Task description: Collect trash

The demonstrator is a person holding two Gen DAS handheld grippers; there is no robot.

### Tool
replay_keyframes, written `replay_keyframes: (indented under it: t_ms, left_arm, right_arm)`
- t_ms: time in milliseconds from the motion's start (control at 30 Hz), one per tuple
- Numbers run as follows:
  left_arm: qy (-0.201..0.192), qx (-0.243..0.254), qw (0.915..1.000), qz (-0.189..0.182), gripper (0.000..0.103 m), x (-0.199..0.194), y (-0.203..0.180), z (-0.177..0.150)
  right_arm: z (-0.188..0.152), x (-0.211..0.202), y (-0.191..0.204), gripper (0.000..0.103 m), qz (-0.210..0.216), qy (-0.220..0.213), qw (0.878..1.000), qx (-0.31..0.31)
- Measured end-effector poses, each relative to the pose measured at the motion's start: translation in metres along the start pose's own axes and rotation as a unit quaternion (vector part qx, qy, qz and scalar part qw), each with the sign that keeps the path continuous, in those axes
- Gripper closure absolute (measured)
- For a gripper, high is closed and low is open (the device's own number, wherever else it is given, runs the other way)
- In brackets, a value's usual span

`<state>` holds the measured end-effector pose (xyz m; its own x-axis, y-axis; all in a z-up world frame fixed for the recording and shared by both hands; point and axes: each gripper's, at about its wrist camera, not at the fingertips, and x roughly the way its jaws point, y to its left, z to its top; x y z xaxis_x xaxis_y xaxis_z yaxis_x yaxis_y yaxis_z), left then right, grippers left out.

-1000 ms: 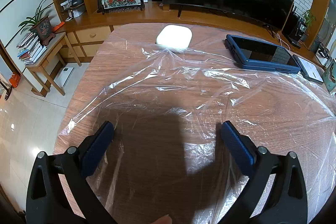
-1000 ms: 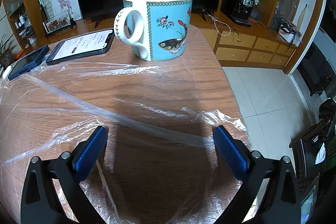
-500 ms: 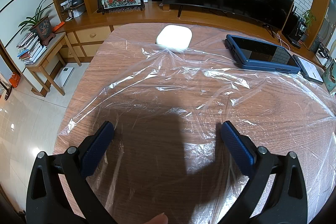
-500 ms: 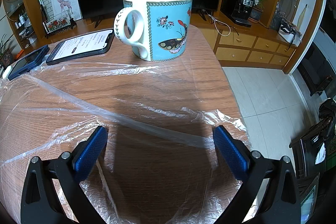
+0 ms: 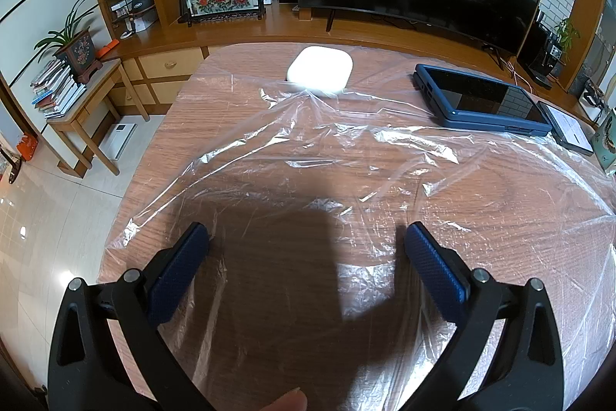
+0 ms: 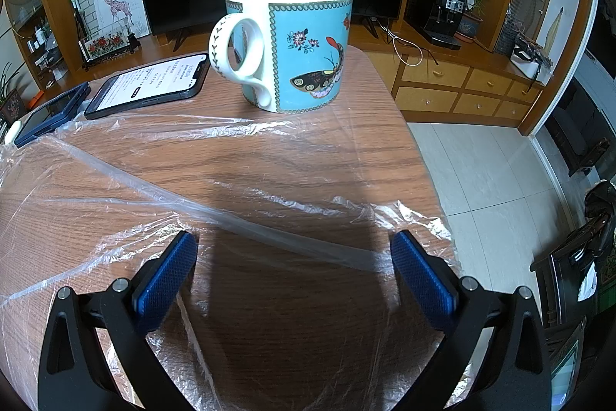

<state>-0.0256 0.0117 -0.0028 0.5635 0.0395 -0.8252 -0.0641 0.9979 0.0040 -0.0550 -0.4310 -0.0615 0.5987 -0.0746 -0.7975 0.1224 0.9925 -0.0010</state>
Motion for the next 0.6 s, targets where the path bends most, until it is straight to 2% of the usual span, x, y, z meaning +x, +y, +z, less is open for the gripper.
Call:
replay_keyframes:
  t_ms: [600]
  left_arm:
    - [0.0,-0.002,1.0,0.001,0.001,0.0016,0.0011,0.0004]
  right_arm:
    - [0.0,-0.0001,0.0003,0.004,0.0,0.0,1.0,0.0]
